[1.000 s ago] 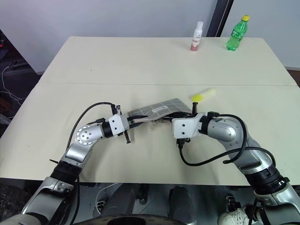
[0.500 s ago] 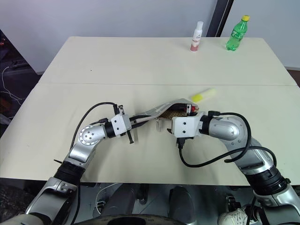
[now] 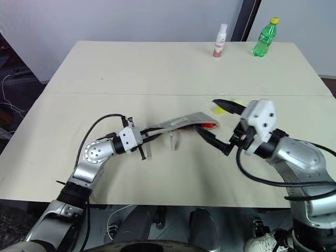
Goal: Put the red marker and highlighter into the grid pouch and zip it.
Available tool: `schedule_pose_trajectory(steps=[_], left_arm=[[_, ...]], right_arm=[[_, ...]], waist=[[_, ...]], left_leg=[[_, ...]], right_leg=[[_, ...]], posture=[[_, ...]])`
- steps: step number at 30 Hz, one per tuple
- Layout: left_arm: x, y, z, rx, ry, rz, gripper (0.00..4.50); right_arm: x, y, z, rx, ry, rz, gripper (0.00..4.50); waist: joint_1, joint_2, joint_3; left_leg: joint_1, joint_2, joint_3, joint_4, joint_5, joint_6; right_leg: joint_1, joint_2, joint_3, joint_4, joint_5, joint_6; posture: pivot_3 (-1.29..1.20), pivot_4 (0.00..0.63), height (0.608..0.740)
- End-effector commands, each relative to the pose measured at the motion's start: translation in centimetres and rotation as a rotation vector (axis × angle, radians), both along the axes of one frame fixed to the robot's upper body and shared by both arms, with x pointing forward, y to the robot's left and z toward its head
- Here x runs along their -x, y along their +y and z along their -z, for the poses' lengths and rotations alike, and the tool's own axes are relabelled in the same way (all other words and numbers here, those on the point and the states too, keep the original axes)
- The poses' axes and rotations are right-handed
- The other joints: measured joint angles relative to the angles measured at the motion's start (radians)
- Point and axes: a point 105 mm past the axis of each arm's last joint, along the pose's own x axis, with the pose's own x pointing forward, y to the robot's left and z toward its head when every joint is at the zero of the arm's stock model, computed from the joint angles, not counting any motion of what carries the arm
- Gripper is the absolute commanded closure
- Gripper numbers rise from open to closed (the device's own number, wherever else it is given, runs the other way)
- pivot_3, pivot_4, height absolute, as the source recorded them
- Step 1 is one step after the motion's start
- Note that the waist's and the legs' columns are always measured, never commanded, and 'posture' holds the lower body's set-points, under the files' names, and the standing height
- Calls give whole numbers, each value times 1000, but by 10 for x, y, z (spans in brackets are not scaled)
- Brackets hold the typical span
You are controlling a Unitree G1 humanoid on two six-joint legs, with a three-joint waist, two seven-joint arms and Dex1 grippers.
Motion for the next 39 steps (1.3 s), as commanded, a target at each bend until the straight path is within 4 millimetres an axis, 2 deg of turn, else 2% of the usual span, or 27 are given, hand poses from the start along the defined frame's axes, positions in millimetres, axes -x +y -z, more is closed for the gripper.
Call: schedule_pose_trajectory(steps=[1,2,4,9,12,16,20,22,27,32,35,39], left_arm=[[-4,16,-9,18,-31,-52,4500],[-6,20,-9,11,-35,-63,4500],[-11,27,-11,11,-40,-93,4500],[-22,46,-17,42,-52,-171,4500],[-26,60,-17,47,-48,-221,4500],[-24,62,-13,36,-54,-231,4500],[-21,59,-11,41,-53,-226,4500],[-20,55,-10,42,-52,-216,4500],[-18,49,-9,44,-51,-199,4500],[-18,47,-9,44,-47,-189,4500],[-19,46,-9,44,-44,-185,4500],[-18,43,-8,42,-42,-171,4500]], right_arm=[[-31,-34,11,8,30,306,33],[-40,-39,18,-4,65,369,33],[-50,-33,22,-52,60,398,33],[-80,-38,46,-133,101,604,33],[-96,-31,50,-196,119,643,33],[-123,-22,60,-212,184,704,33],[-142,-13,64,-275,239,748,33],[-148,-15,67,-295,265,786,33],[-152,-36,66,-242,220,929,33],[-150,-32,76,-214,238,961,33],[-151,-22,83,-249,276,945,33],[-153,-19,80,-299,287,957,33]], waist=[[-2,1,0],[-1,1,0],[1,1,0],[1,1,0],[1,1,0],[-1,1,0],[1,1,0],[1,1,0],[0,1,0],[-5,1,0],[-7,1,0],[-10,1,0]], left_leg=[[0,0,0,0,0,0],[0,0,0,0,0,0],[0,0,0,-1,0,-1],[-1,0,0,-3,1,-1],[-1,0,0,-3,1,-2],[-1,0,0,-3,3,-4],[-1,1,0,-3,4,-6],[-1,2,-1,-3,5,-7],[-1,1,-1,-3,5,-7],[0,2,-1,-7,7,-10],[1,2,-1,-12,9,-13],[1,4,-1,-13,10,-14]], right_leg=[[-1,0,1,0,0,-1],[-1,1,1,0,0,-1],[-3,2,3,0,1,-2],[-6,2,3,1,3,2],[-7,4,3,2,4,2],[-8,5,4,6,4,1],[-11,6,4,12,4,1],[-12,7,4,12,4,1],[-12,7,5,13,5,0],[-13,8,6,13,5,0],[-15,8,6,13,5,-1],[-15,10,6,13,6,-2]], posture=[[0,150,740],[0,150,740],[0,150,740],[0,150,740],[0,150,740],[0,150,740],[0,150,740],[0,150,740],[0,150,740],[0,150,740],[0,150,740],[0,150,740]])
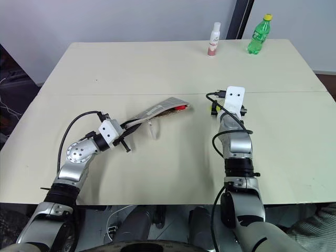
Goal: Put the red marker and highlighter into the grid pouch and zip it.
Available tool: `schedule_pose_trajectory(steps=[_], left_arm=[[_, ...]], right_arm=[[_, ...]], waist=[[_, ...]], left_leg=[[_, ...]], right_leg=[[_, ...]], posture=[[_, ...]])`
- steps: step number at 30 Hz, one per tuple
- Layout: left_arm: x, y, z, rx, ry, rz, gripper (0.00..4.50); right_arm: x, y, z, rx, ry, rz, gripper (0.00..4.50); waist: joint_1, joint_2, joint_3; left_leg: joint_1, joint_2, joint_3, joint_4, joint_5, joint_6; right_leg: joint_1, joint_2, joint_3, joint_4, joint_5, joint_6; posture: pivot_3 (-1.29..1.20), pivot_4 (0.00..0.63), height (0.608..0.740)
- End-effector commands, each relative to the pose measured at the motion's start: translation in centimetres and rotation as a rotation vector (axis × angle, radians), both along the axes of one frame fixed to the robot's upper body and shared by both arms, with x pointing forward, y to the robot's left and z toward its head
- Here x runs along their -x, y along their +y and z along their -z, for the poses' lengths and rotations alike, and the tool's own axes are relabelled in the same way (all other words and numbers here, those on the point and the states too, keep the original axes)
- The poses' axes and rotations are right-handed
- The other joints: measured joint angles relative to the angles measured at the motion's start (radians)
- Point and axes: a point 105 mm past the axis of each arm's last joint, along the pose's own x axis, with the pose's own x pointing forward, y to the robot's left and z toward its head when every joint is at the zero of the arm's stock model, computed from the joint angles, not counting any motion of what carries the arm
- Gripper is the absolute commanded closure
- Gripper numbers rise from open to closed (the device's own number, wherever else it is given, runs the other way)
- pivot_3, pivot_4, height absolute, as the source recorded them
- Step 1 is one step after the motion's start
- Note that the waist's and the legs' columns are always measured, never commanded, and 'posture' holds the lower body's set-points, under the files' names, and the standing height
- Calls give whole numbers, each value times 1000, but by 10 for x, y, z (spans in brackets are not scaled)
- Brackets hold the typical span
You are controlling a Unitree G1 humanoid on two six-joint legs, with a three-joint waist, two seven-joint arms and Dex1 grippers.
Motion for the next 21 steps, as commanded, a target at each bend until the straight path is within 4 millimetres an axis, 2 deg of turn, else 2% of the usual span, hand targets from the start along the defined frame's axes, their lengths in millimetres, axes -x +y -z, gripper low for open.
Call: schedule_pose_trajectory(steps=[1,7,14,17,21], left_arm=[[1,-7,-11,3,-50,33,4500],[3,-15,-13,8,-52,57,4500],[3,-16,-15,14,-53,56,4500],[3,-16,-15,15,-53,55,4500],[4,-16,-16,17,-56,51,4500]], right_arm=[[-4,4,-10,-29,-22,10,33],[-7,4,0,-75,38,44,33],[-10,20,5,-108,52,-16,33],[-10,25,5,-145,43,-42,898],[-9,25,6,-126,46,-59,2868]], waist=[[-2,0,0],[-3,0,0],[-5,0,0],[-13,0,0],[-17,0,0]], left_leg=[[0,0,0,0,0,0],[0,0,0,0,0,0],[0,0,0,0,0,0],[0,0,0,0,0,0],[0,1,0,0,0,0]], right_leg=[[0,0,0,0,0,0],[0,0,0,0,0,0],[0,0,0,0,0,0],[0,0,0,0,0,0],[0,1,0,0,0,0]], posture=[[0,150,740],[0,150,740],[0,150,740],[0,150,740],[0,150,740]])
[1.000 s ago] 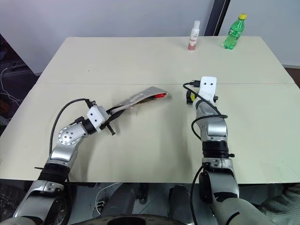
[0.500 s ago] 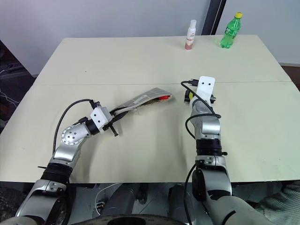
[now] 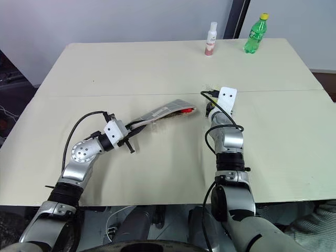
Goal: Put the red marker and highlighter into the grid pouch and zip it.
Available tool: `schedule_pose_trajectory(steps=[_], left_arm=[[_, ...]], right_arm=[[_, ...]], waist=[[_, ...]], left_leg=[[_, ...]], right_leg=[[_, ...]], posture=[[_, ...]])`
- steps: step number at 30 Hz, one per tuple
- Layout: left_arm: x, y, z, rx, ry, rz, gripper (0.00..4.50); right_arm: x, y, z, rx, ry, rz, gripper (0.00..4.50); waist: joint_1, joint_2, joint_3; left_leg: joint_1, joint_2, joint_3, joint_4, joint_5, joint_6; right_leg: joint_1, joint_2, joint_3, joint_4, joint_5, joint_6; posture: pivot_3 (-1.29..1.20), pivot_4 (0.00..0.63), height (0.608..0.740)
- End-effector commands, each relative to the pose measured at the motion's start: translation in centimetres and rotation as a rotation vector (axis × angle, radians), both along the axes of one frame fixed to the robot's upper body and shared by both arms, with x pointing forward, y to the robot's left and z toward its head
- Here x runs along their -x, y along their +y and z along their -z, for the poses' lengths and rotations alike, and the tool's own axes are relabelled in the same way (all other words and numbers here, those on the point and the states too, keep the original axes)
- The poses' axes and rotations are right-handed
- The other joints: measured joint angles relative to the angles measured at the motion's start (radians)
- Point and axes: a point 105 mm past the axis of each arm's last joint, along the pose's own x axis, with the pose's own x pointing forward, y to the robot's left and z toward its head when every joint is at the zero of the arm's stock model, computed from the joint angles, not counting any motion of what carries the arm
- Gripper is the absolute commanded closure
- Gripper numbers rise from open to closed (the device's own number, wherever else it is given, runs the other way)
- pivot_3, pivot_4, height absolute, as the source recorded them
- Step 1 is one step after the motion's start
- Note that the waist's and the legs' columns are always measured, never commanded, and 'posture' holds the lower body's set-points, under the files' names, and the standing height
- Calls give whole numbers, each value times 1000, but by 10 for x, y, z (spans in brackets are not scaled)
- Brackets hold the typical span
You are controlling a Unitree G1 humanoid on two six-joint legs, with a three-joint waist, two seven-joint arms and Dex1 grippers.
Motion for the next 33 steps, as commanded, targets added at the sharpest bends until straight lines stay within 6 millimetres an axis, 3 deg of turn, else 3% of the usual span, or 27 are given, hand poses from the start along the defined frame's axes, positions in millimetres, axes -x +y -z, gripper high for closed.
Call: schedule_pose_trajectory(steps=[1,2,3,9,14,16,19,25,27,33], left_arm=[[1,-3,-15,16,-53,8,4500],[2,-3,-15,16,-53,7,4500],[2,-3,-15,15,-53,7,4500],[1,-2,-17,18,-59,-1,4500],[0,-3,-19,17,-62,5,4500],[0,-5,-19,10,-62,15,4500],[-2,-6,-19,8,-62,23,4500],[-6,-7,-18,10,-59,34,4500],[-7,-8,-18,10,-57,40,4500],[-5,-18,-17,-2,-66,85,4500]], right_arm=[[-1,5,-6,7,-28,-36,3396],[0,4,-7,20,-34,-41,3827],[0,3,-8,31,-44,-43,3899],[9,0,-52,171,-275,-184,3899],[44,2,-96,186,-502,-442,3899],[69,11,-106,368,-559,-651,3899],[105,3,-91,651,-511,-878,3899],[151,0,-72,829,-480,-1069,3899],[155,0,-64,906,-451,-1096,3899],[131,-5,-68,1089,-458,-1000,3899]], waist=[[-1,0,0],[-1,0,0],[-1,0,0],[3,0,0],[4,0,0],[5,0,0],[18,-1,1],[24,-2,1],[26,-2,1],[27,-2,1]], left_leg=[[0,0,0,0,0,0],[0,0,0,0,0,0],[0,1,0,0,0,0],[0,0,0,0,0,0],[0,0,0,0,0,0],[0,0,0,0,0,0],[-1,0,0,1,0,1],[0,3,0,3,-1,1],[-1,4,0,4,-1,1],[-1,4,0,8,-1,1]], right_leg=[[0,0,0,0,0,0],[0,0,0,0,0,0],[0,0,0,0,0,0],[0,0,0,0,0,0],[0,0,0,-1,0,0],[1,0,0,-1,0,0],[1,-1,-1,-3,0,0],[3,-2,-1,-5,0,0],[4,-1,-2,-5,0,-1],[5,-1,-2,-5,1,-2]], posture=[[0,150,740],[0,150,740],[0,150,740],[0,150,740],[0,150,740],[0,150,740],[0,150,740],[0,150,740],[0,150,740],[0,150,740]])
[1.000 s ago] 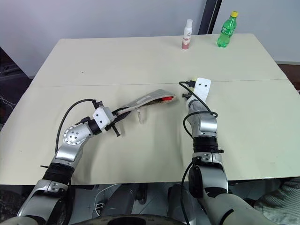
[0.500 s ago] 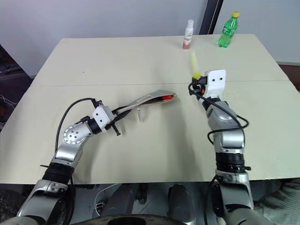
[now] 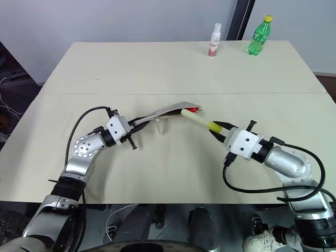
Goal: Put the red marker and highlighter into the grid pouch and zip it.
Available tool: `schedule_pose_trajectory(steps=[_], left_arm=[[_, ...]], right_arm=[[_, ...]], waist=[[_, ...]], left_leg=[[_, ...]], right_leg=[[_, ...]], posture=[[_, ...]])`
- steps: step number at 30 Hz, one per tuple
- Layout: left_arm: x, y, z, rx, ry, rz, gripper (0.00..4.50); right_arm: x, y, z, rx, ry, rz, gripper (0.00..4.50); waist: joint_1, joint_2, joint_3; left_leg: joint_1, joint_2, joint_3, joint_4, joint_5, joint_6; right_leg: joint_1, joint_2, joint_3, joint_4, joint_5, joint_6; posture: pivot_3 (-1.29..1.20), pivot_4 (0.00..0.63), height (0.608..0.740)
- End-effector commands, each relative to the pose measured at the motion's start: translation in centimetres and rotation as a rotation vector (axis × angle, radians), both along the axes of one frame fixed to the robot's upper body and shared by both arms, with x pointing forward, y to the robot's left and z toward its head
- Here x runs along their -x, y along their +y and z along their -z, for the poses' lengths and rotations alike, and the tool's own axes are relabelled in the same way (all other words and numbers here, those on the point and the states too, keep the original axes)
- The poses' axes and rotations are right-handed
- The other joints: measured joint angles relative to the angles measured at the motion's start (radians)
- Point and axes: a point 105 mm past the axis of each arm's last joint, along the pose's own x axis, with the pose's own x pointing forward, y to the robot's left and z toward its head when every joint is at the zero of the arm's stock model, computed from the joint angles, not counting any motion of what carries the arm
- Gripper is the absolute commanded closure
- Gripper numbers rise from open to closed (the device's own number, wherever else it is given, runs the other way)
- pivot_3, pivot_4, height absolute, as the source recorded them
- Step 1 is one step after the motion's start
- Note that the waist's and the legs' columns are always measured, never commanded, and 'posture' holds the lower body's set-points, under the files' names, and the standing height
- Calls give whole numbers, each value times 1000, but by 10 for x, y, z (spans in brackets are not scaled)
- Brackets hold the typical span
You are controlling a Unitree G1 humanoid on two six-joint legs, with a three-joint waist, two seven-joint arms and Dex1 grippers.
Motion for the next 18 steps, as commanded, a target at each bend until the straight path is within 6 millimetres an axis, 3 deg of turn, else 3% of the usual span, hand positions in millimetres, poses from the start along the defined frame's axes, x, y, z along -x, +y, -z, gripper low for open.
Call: schedule_pose_trajectory(steps=[1,6,9,13,18], left_arm=[[1,-6,-11,5,-55,32,4500],[1,-7,-13,3,-63,40,4500],[1,-9,-17,8,-71,42,4500],[1,-8,-17,6,-72,41,4500],[0,-9,-17,5,-72,41,4500]], right_arm=[[-10,-1,-9,87,-98,12,3899],[-16,-6,-2,212,-143,4,3899],[-16,-8,-15,124,-191,10,3899],[-1,3,-23,98,-232,-98,3899],[4,-1,-10,220,-227,-135,3899]], waist=[[1,0,0],[3,0,0],[1,0,0],[2,0,0],[2,0,0]], left_leg=[[0,0,0,0,0,0],[-1,0,0,2,-1,1],[-1,0,0,3,-1,1],[-1,0,-1,4,-1,1],[-1,0,-1,6,-1,2]], right_leg=[[0,0,0,0,0,0],[0,0,-1,0,0,0],[1,0,-1,0,0,0],[2,1,-1,0,0,0],[2,1,-1,1,0,0]], posture=[[0,150,740],[0,150,740],[0,150,740],[0,150,740],[0,150,740]])
